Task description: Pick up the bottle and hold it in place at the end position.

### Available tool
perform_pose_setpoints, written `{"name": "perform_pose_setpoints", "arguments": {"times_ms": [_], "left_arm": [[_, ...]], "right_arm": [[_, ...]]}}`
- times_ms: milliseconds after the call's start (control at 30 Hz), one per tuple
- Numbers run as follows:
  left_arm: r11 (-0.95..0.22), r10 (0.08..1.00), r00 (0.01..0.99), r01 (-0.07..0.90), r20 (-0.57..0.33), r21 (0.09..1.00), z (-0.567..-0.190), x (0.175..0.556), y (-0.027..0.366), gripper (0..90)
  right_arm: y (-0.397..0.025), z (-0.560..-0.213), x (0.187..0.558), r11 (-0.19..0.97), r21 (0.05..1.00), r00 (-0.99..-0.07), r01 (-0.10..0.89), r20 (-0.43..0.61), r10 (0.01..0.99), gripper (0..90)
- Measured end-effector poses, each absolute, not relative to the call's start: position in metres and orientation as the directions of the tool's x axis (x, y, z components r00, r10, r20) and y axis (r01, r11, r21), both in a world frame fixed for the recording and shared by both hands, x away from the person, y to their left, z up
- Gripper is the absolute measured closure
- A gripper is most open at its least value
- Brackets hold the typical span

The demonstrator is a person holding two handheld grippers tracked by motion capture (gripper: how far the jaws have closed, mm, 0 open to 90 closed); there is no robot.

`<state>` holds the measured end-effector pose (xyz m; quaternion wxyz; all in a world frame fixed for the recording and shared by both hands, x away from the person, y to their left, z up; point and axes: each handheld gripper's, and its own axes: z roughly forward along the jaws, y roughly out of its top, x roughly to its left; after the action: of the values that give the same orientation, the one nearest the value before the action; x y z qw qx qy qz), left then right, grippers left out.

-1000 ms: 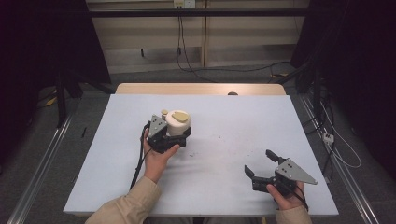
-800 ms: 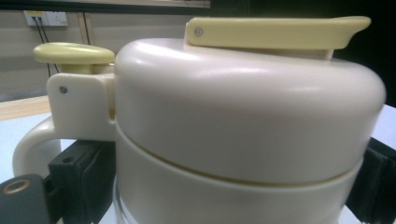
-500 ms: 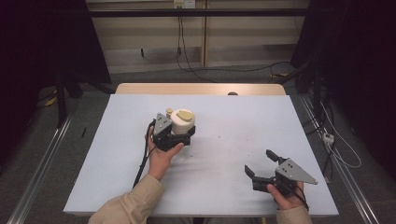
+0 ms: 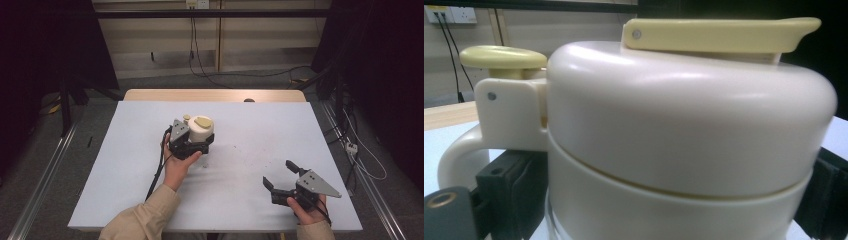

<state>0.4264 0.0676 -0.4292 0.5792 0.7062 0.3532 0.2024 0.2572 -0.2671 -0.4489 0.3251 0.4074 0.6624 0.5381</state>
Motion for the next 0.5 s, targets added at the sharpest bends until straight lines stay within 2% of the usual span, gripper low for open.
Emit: {"name": "perform_pose_setpoints", "arguments": {"times_ms": [500], "left_arm": [[-0.085,0.729,0.673,0.269,-0.124,0.959,-0.4285,0.4305,0.0583,6.4]], "right_arm": [[-0.2668,-0.4490,0.2574,0.090,0.978,-0.459,0.189,0.007,0.889,4.4]]}}
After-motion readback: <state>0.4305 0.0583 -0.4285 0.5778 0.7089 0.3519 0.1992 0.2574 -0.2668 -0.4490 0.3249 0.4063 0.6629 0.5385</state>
